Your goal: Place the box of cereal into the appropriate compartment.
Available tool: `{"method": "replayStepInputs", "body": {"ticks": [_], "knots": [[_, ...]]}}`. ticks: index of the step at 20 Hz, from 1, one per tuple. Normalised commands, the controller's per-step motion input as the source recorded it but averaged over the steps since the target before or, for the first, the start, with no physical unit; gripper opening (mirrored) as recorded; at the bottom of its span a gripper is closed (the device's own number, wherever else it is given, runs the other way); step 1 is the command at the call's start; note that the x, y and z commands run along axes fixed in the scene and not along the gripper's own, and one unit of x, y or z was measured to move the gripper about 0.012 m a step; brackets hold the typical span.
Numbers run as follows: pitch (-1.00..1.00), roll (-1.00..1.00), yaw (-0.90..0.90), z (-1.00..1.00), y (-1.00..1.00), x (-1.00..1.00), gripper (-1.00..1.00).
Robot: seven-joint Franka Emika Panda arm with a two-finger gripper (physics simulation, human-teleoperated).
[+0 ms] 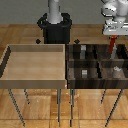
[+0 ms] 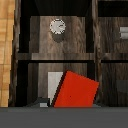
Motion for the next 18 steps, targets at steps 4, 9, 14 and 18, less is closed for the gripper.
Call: {"method": "replayStepInputs", "body": {"ticks": [4, 9, 14, 18], "knots": [[0.0, 0.0, 0.0, -1.0, 0.0, 0.0, -1.0], [0.0, 0.0, 0.0, -1.0, 0.0, 0.0, -1.0], [0.0, 0.0, 0.0, -0.6, 0.0, 0.0, 1.0], [0.0, 0.0, 0.0, 0.0, 0.0, 0.0, 1.0]]}}
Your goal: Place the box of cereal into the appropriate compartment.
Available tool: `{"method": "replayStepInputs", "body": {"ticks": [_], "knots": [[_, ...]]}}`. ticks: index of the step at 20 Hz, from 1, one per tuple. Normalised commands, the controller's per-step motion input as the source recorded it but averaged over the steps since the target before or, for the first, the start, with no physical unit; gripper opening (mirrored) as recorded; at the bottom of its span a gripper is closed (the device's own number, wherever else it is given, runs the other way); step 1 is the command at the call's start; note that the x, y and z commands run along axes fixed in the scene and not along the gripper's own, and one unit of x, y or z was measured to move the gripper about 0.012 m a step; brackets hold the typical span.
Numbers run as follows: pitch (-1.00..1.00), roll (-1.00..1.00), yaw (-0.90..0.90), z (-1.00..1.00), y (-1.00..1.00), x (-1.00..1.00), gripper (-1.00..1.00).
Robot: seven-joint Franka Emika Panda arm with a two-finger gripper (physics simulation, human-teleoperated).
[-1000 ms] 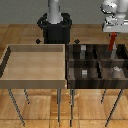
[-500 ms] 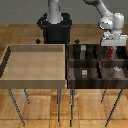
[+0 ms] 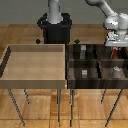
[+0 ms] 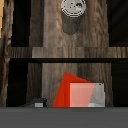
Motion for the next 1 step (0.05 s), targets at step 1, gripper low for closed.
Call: {"method": "replayStepInputs", "body": {"ticks": [1], "knots": [[0.0, 0.0, 0.0, 0.0, 0.0, 0.0, 1.0]]}}
